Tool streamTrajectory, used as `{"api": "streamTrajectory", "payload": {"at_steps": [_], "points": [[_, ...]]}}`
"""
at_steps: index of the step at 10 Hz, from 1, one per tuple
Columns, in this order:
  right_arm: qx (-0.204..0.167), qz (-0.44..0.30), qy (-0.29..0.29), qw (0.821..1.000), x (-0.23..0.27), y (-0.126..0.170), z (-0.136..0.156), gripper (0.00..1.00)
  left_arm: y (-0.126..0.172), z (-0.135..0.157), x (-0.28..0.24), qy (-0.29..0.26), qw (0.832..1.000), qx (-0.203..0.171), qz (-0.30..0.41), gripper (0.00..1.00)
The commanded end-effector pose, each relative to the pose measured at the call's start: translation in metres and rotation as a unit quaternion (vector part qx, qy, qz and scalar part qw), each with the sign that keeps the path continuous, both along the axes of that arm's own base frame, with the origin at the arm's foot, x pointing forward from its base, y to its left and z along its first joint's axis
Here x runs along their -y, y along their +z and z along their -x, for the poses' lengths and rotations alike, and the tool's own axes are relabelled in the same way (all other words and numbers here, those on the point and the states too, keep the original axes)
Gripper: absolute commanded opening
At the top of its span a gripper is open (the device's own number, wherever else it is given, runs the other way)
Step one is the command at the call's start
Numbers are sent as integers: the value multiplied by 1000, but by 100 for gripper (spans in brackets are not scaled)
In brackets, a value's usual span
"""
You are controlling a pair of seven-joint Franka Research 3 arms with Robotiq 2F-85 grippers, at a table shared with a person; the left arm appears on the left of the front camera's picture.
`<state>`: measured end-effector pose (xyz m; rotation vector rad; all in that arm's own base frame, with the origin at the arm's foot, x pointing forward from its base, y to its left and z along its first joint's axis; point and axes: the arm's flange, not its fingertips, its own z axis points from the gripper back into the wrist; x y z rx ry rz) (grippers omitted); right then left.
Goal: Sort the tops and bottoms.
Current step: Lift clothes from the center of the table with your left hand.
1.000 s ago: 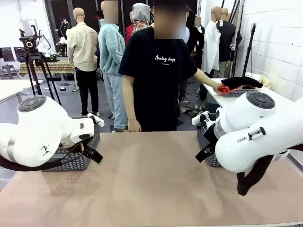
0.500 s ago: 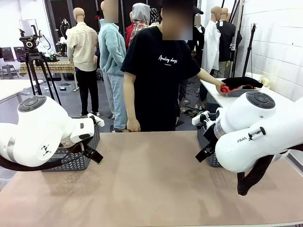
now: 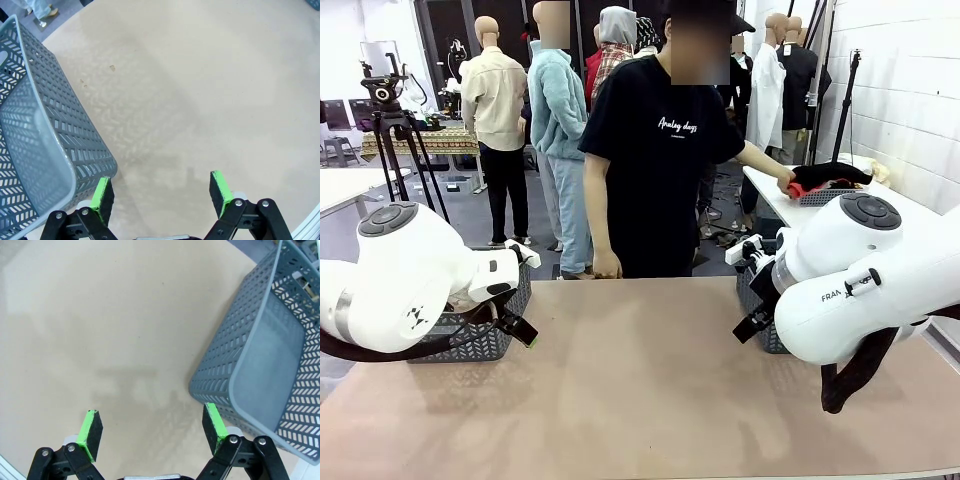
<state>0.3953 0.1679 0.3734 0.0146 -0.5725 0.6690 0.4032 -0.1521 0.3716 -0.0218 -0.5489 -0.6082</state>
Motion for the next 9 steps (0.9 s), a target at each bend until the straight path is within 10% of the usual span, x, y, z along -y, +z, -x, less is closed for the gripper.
{"api": "streamTrajectory", "payload": {"at_steps": [1, 9], "points": [[0, -1, -1, 1000, 0, 0, 0, 100, 0, 0, -1, 1, 1000, 0, 0, 100], [0, -1, -1, 1000, 0, 0, 0, 100, 0, 0, -1, 1, 1000, 0, 0, 100]]}}
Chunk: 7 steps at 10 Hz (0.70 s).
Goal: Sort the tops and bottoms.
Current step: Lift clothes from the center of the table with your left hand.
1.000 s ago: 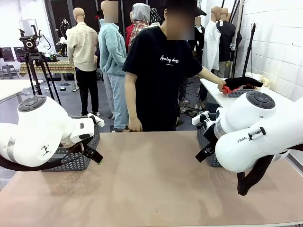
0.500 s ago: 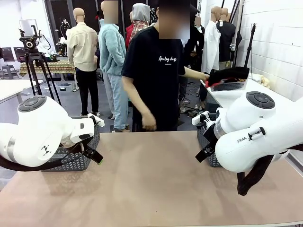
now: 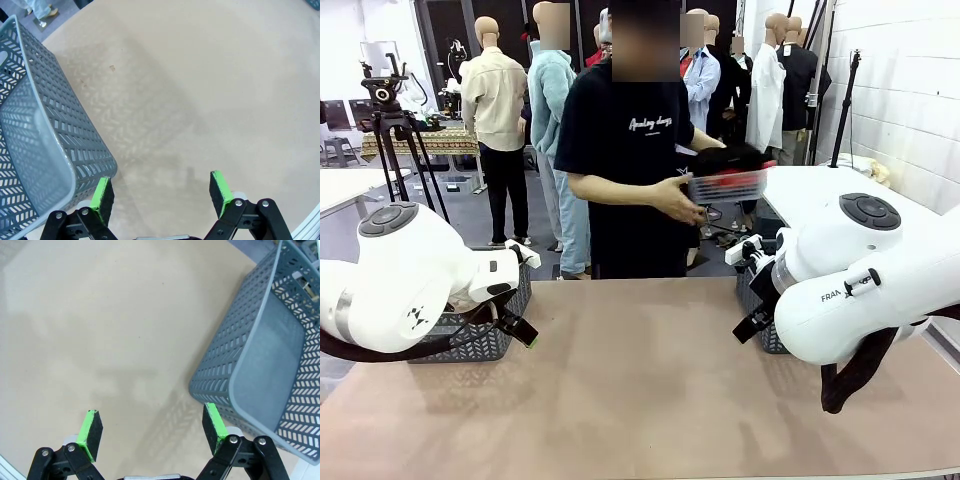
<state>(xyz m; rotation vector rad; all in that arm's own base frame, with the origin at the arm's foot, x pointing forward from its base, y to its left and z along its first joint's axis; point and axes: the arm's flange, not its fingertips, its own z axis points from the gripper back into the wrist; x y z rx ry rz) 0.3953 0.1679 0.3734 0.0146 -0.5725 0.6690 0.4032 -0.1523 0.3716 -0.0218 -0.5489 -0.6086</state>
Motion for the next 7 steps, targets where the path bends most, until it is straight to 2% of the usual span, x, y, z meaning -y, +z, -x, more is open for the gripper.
{"api": "streamTrajectory", "payload": {"at_steps": [1, 7], "points": [[0, -1, -1, 1000, 0, 0, 0, 100, 0, 0, -1, 1, 1000, 0, 0, 100], [0, 0, 0, 1000, 0, 0, 0, 100, 0, 0, 0, 0, 1000, 0, 0, 100]]}}
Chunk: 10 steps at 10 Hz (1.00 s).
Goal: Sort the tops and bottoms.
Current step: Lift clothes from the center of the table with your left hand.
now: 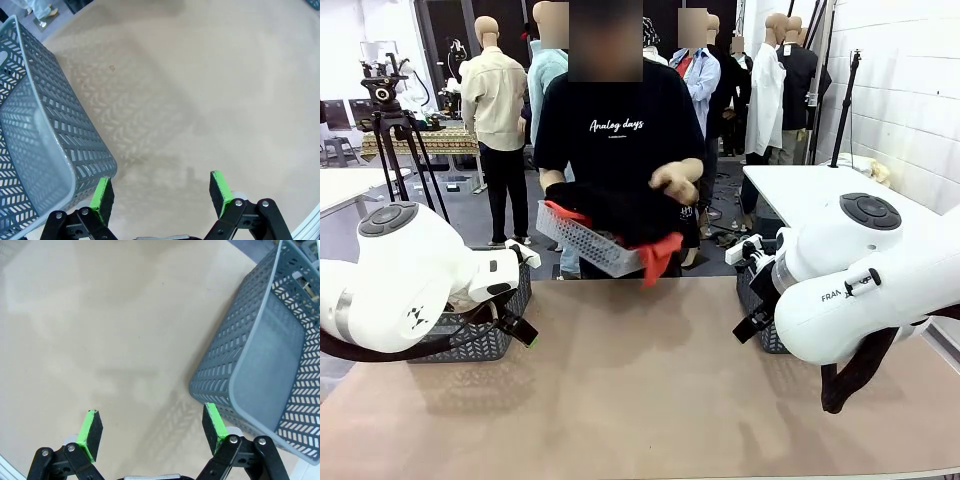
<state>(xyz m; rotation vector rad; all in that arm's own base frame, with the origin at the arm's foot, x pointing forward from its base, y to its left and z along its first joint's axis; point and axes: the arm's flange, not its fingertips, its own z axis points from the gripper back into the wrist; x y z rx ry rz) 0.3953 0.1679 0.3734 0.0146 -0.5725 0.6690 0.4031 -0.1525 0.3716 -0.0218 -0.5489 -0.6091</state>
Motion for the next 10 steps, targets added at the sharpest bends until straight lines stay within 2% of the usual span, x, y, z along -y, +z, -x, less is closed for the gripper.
{"api": "streamTrajectory", "payload": {"at_steps": [1, 4, 6, 8, 10], "points": [[42, 13, -11, 999, -1, 28, 19, 100, 27, 18, -1, 3, 999, 38, 0, 100], [103, -33, -24, 994, 20, 86, 65, 100, 81, 59, -6, -44, 996, 68, 28, 100], [136, -75, -36, 987, 50, 118, 98, 100, 115, 75, -22, -43, 994, 99, 31, 100], [148, -127, -17, 981, 84, 132, 125, 100, 140, 92, -50, -57, 987, 128, 83, 100], [158, -163, -9, 974, 112, 128, 146, 100, 162, 106, -77, -58, 979, 156, 116, 100]]}}
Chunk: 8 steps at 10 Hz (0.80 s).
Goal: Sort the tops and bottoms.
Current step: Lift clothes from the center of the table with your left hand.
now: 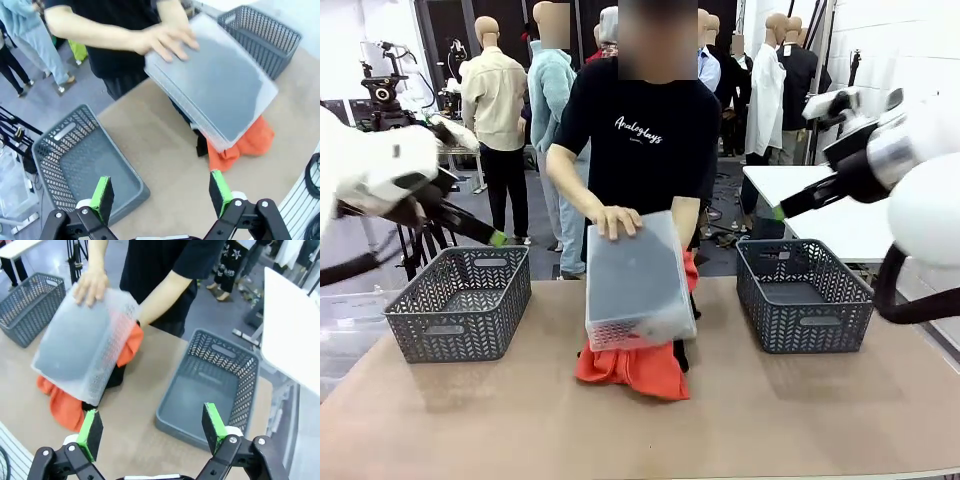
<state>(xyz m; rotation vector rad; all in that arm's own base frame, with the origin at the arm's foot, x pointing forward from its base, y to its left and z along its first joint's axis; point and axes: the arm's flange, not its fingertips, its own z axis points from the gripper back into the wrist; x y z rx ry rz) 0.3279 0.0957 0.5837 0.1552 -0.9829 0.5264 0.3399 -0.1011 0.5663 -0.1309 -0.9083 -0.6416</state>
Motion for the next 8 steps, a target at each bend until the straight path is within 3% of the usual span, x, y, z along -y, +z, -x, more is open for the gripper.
{"api": "streamTrajectory", "payload": {"at_steps": [1, 4, 8], "points": [[-10, -26, 25, 999, 46, -86, 87, 100, -24, 51, -31, -29, 999, 8, 30, 100], [-50, -13, 53, 997, 47, -93, 75, 100, -33, 43, -23, -51, 998, -9, 36, 100], [-90, 4, 94, 991, 35, -101, 59, 100, -53, 37, 4, -65, 997, -42, -7, 100]]}}
